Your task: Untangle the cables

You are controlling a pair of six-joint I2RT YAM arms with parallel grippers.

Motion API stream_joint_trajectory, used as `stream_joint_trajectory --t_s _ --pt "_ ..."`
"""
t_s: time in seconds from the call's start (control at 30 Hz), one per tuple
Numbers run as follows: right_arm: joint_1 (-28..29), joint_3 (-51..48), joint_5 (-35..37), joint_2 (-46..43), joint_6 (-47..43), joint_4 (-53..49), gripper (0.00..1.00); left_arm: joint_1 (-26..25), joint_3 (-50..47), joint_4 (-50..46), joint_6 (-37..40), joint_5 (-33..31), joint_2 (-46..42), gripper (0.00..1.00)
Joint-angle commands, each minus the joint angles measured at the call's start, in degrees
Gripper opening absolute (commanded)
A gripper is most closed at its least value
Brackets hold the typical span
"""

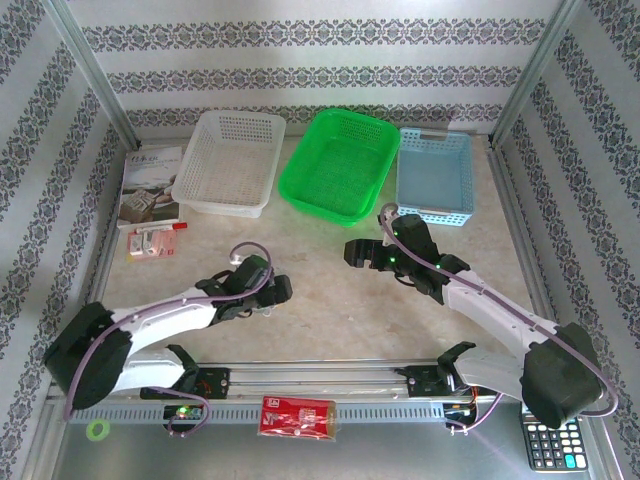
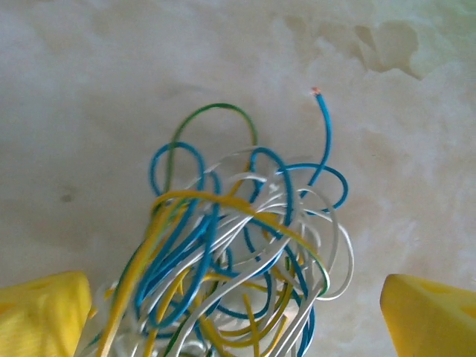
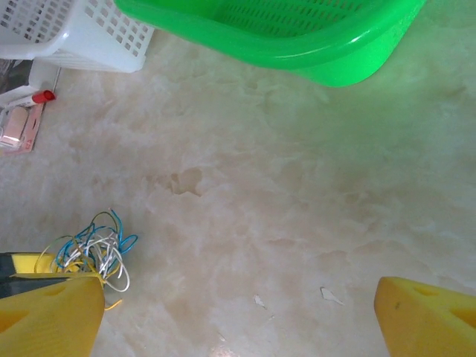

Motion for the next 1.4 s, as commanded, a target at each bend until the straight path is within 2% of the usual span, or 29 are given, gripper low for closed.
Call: stream_joint_trajectory --t_s 0.0,0.23,0.37,0.43,0.6,0.7,0.87,1.03,1.13,1.37 --pt "0.43 0.96 2.14 -1.84 -0.59 -1.57 0.93 -2.24 5.16 9.39 -1.43 0.06 4.14 1.00" --pt "0.17 1.66 4.33 -3.20 -1.07 -4.21 0.93 -6.18 15.61 17.27 -1.33 3.11 16.82 1.00" --pt "-0.42 1.92 5.67 -4.01 -1.30 -5.66 0.95 -7.52 19.62 17.48 -0.53 4.45 20.45 1.00" --pt "-0.45 1.92 6.99 -4.76 -1.57 -6.33 0.98 -7.52 19.68 16.58 0.50 4.05 19.37 1.00" --pt "-0.63 2.60 11.90 -4.76 -1.10 -9.05 0.98 -7.11 18.01 8.84 4.36 -0.68 11.65 1.00" --pt "-0.72 2.71 9.57 -2.85 -1.80 -8.12 0.98 -5.64 16.48 4.28 5.90 -2.38 6.57 1.00" --pt "-0.46 4.16 1.87 3.94 -2.60 -5.46 0.82 -1.57 14.01 -1.10 8.55 -2.66 0.32 1.00" --pt "1.83 8.08 1.18 12.45 -3.85 -5.83 0.61 2.77 10.82 -3.11 9.74 -1.92 -3.84 1.00" --pt "3.54 11.16 2.78 17.87 -5.05 -6.65 0.55 4.81 9.04 -3.22 9.77 -1.43 -5.91 1.00" --pt "6.81 17.83 7.03 28.98 -6.63 -8.13 0.47 5.35 6.90 -2.89 9.15 -1.33 -7.86 1.00"
